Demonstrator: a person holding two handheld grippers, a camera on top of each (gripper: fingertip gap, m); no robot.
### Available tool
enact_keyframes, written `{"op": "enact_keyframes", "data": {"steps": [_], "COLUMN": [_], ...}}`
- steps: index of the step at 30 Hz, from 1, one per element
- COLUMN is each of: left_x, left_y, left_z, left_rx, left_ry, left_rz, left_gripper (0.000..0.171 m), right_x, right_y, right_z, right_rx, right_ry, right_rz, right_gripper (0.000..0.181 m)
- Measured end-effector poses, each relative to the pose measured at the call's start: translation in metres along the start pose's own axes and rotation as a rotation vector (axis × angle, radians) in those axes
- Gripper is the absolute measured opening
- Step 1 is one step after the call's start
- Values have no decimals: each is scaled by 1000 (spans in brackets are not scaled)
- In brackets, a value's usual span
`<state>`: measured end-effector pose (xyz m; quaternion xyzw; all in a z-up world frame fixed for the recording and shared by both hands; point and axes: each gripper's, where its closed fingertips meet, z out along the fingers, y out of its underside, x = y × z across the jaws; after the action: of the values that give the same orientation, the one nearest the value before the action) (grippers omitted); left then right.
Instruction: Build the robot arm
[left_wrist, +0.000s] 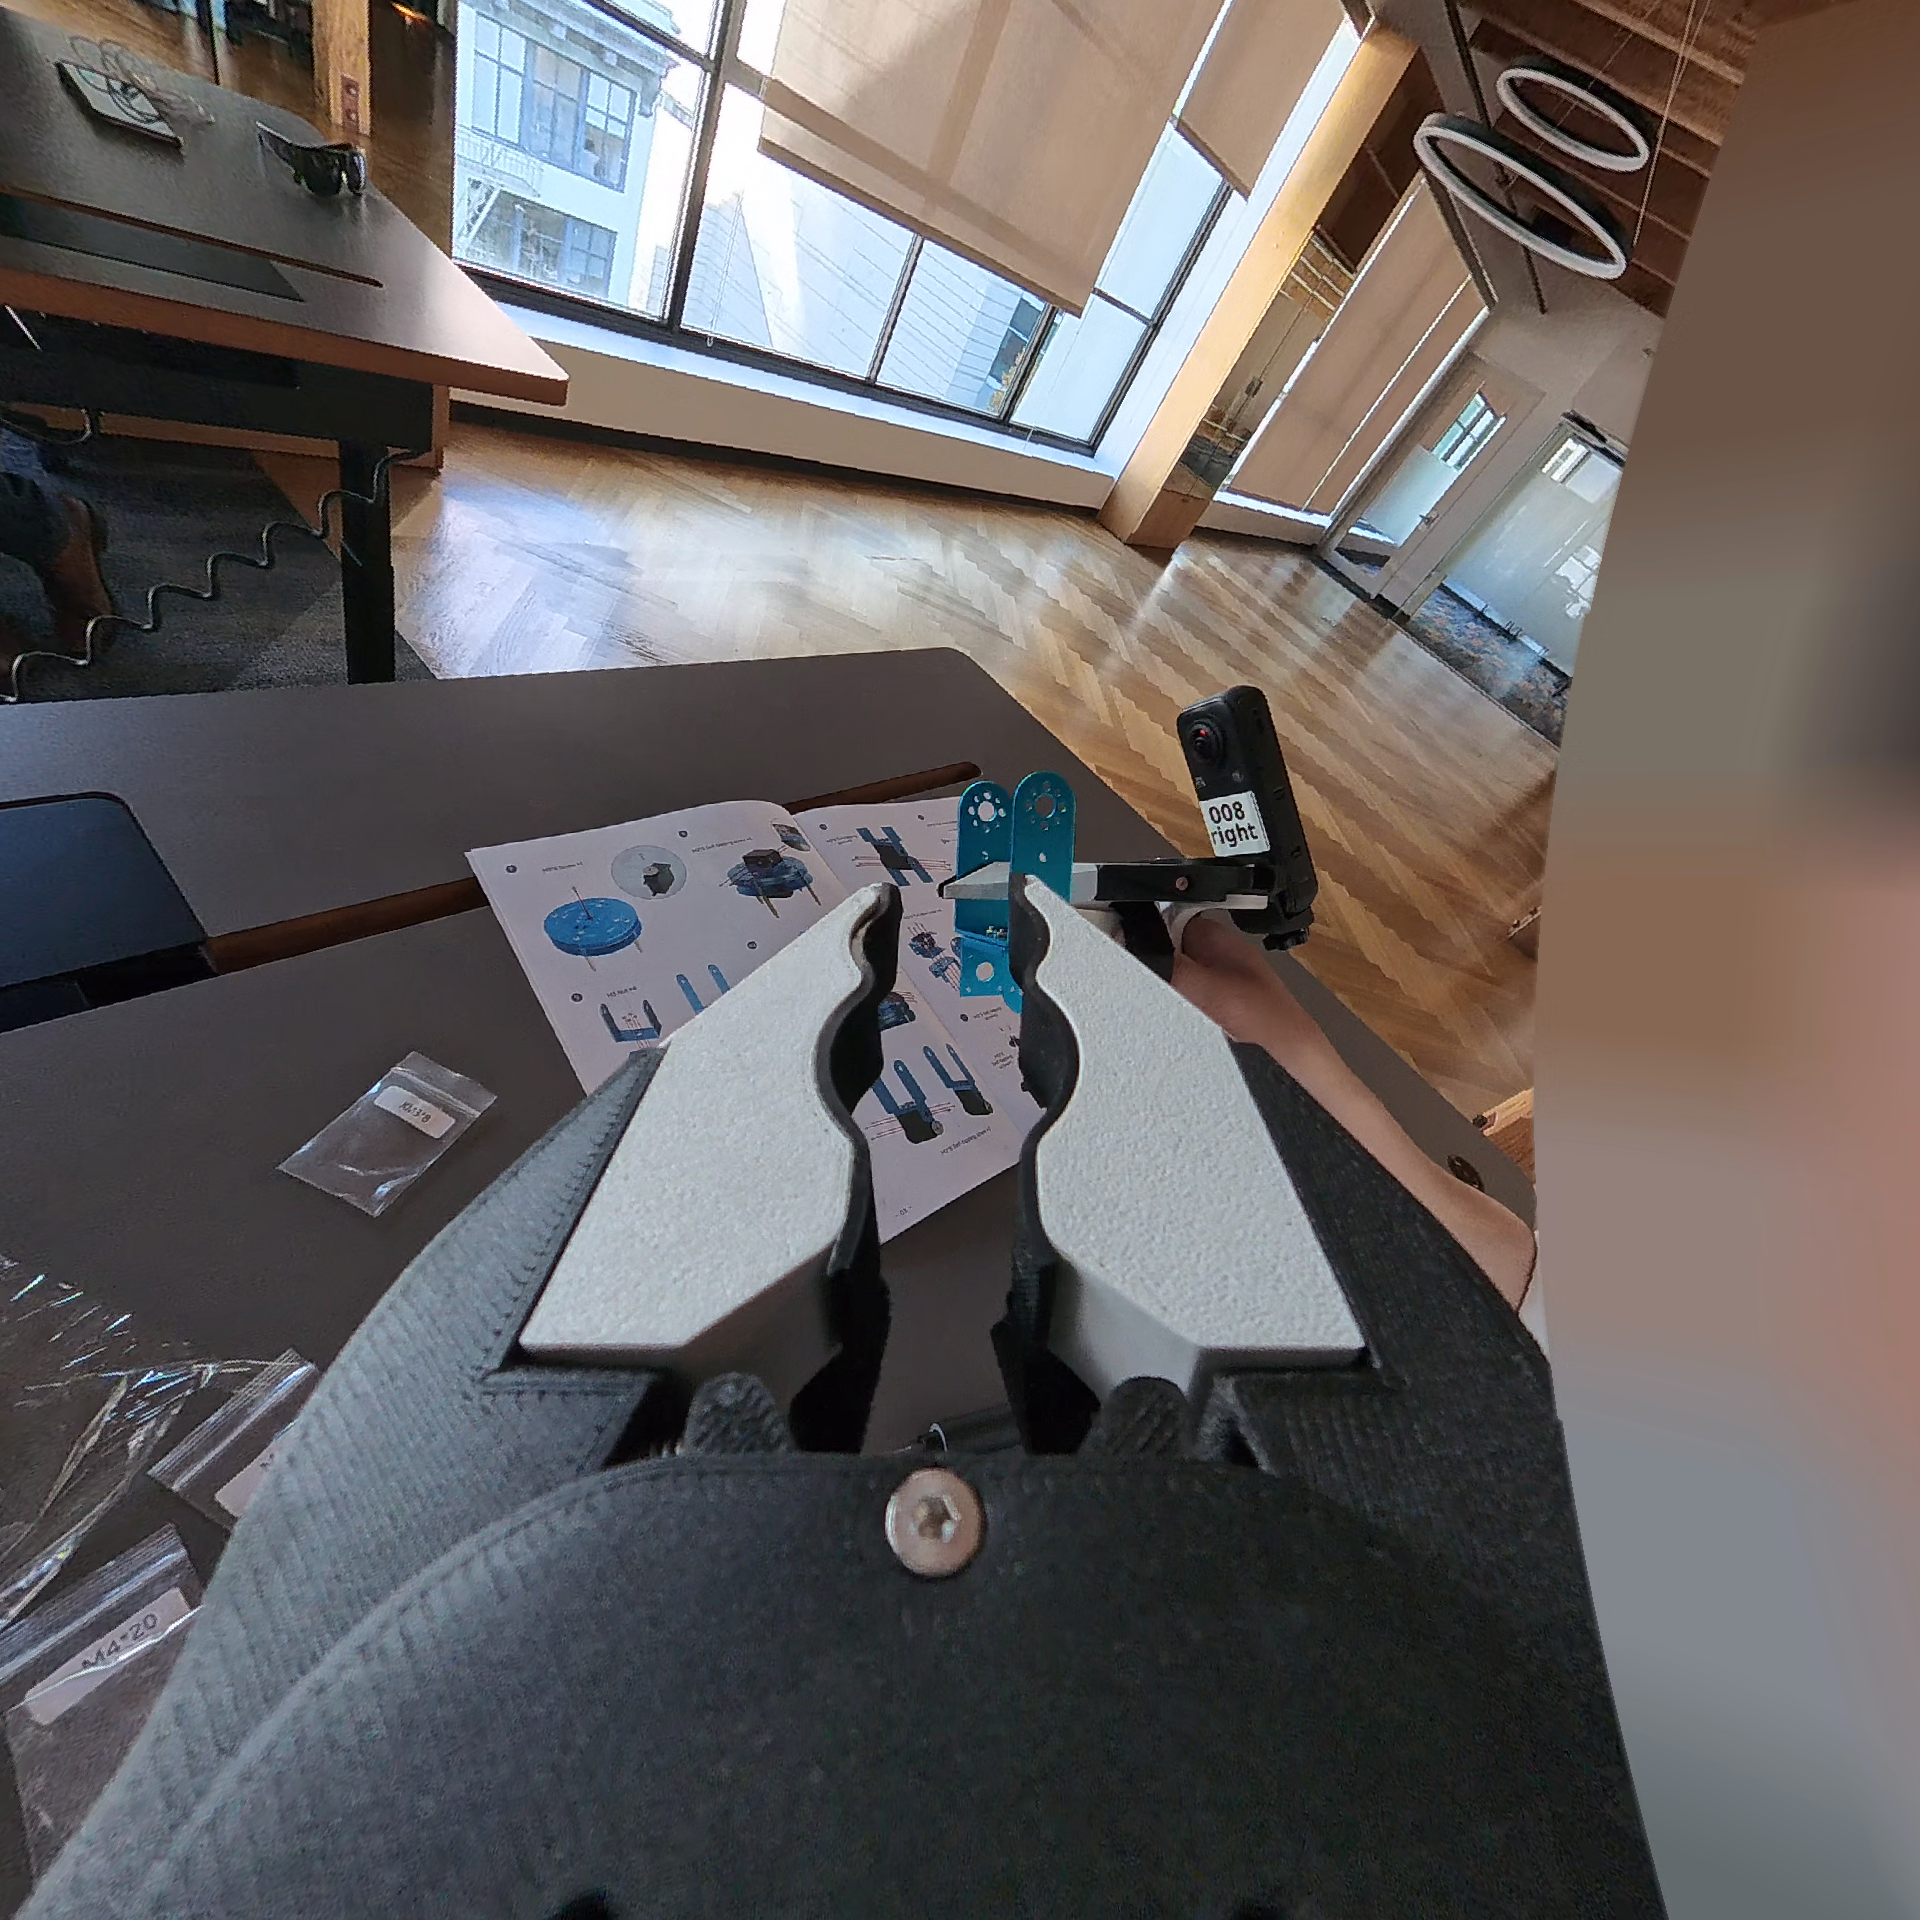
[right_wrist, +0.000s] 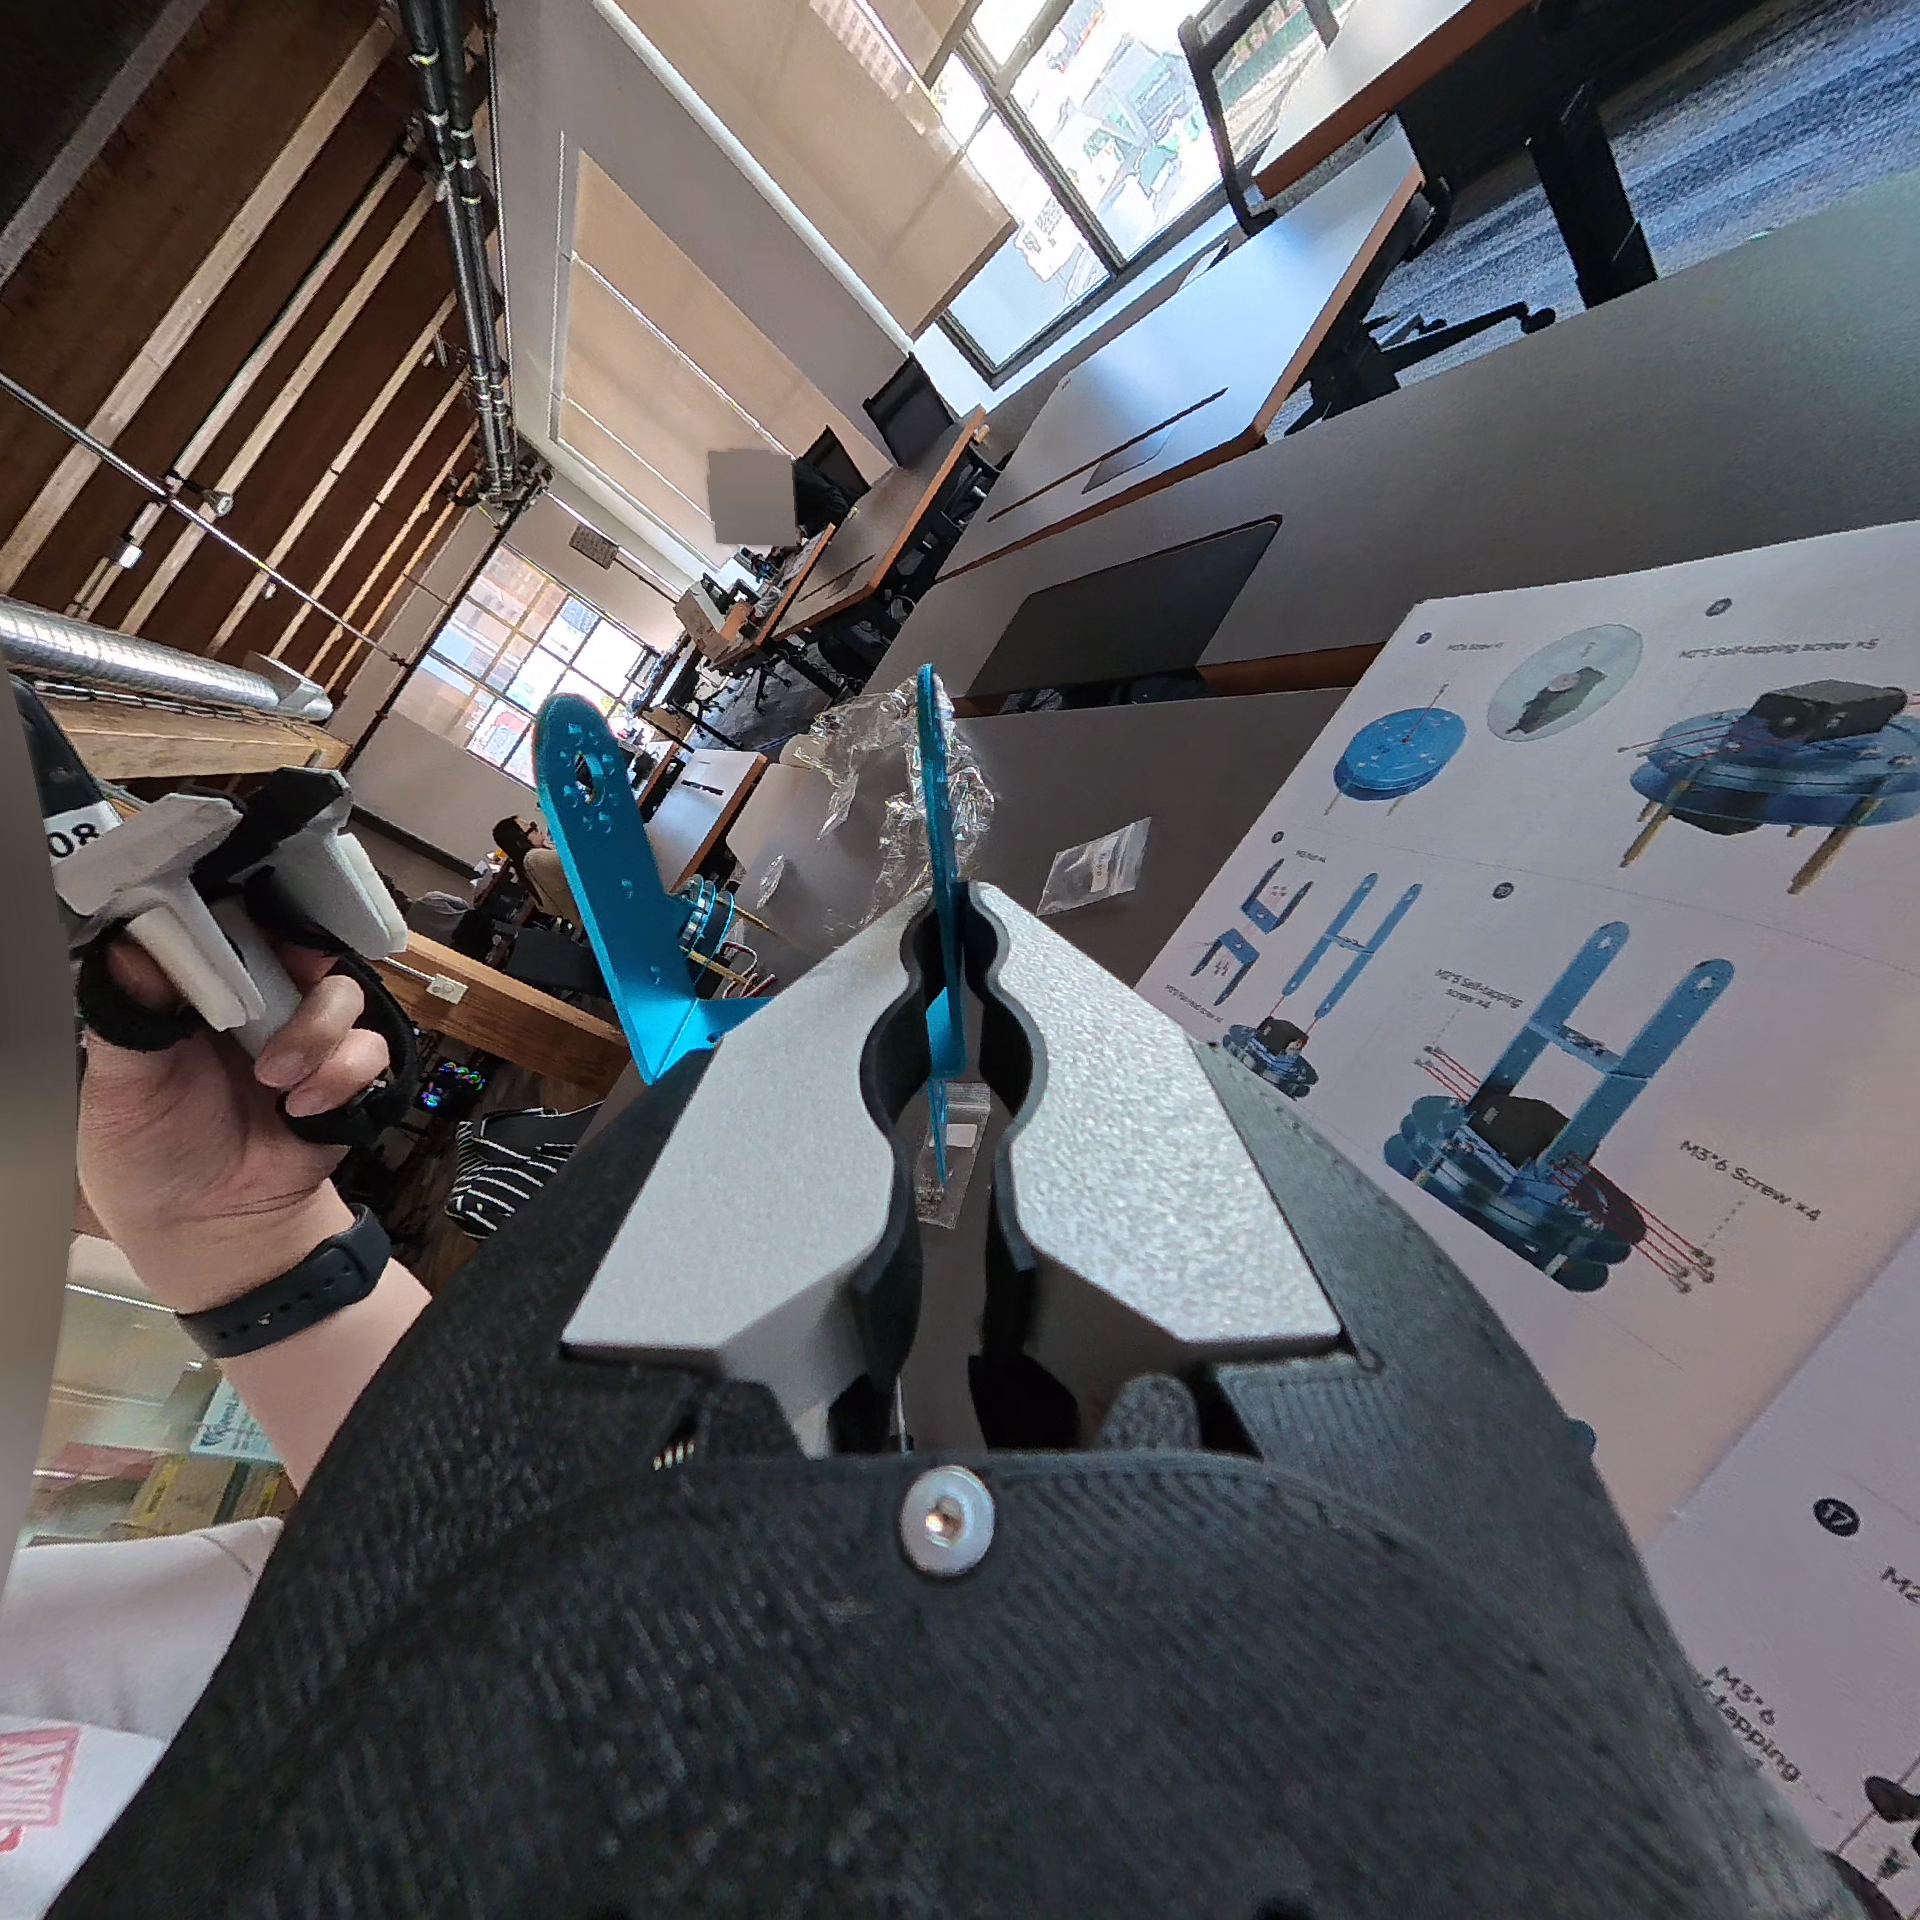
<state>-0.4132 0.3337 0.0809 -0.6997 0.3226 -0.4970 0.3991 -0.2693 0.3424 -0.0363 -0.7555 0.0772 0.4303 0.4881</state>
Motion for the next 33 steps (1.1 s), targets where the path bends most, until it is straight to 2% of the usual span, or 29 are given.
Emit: {"op": "enact_keyframes", "data": {"steps": [11, 33], "left_x": [3, 5], "left_y": [-2, -1], "left_z": [-3, 0], "left_rx": [9, 1], "left_ry": [-1, 7], "left_rz": [8, 7], "left_gripper": [20, 21], "right_x": [-14, -1], "right_y": [-5, -3], "right_z": [-4, -3], "right_rx": [17, 5], "right_ry": [-6, 15], "right_rz": [-45, -14], "right_gripper": [0, 0]}}
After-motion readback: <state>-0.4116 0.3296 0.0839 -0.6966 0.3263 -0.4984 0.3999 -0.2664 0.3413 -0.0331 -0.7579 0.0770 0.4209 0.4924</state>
